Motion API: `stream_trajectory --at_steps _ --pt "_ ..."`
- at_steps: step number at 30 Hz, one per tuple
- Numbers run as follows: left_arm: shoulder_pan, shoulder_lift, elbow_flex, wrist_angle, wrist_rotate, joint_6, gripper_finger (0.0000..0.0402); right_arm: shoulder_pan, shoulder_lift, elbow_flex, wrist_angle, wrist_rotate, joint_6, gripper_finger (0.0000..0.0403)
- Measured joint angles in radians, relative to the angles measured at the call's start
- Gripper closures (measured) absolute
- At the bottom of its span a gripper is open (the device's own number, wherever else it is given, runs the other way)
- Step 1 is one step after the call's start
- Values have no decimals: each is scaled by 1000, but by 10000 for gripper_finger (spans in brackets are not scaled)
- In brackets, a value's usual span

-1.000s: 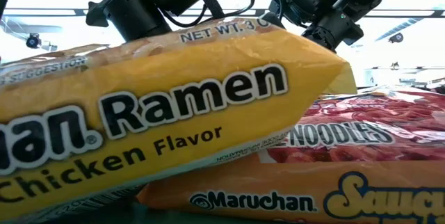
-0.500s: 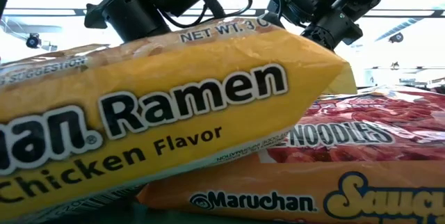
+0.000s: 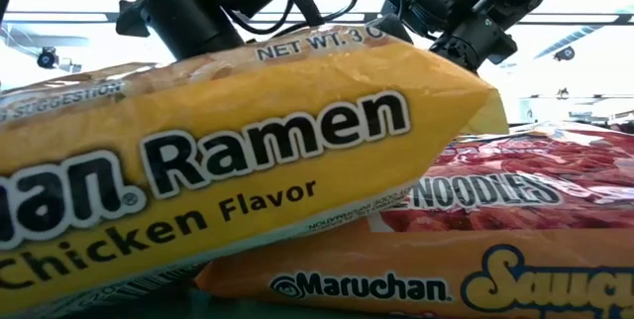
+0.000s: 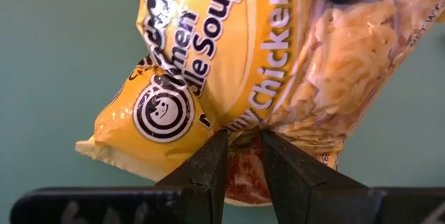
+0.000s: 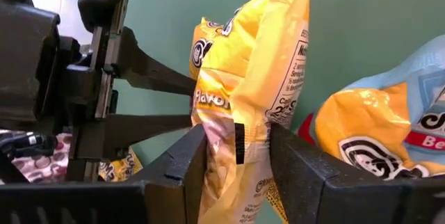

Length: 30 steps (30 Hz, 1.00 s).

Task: Sort Maruchan noodles
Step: Put the yellow noodle pack into the blue bin

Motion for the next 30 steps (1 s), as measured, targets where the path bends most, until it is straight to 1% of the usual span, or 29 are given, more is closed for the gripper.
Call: stream_trajectory --at_steps 4,9,15,19,25,30 --pt "-12 -18 0 -37 -19 0 327 0 -6 0 -22 -13 -25 274" --pt "-20 -48 -1 -102 -33 0 327 0 -9 0 -26 -16 -46 290" --pt "-32 -98 -1 -191 -78 3 327 0 -12 0 -29 -16 -70 291" --pt "-47 -125 -1 -252 -82 4 327 0 -15 0 -32 -25 -95 292" --pt "-87 -176 -1 -314 -77 22 327 0 -24 -1 -40 -32 -137 293" --pt "-101 -244 -5 -375 -4 105 327 0 -26 -1 -40 -58 -164 293"
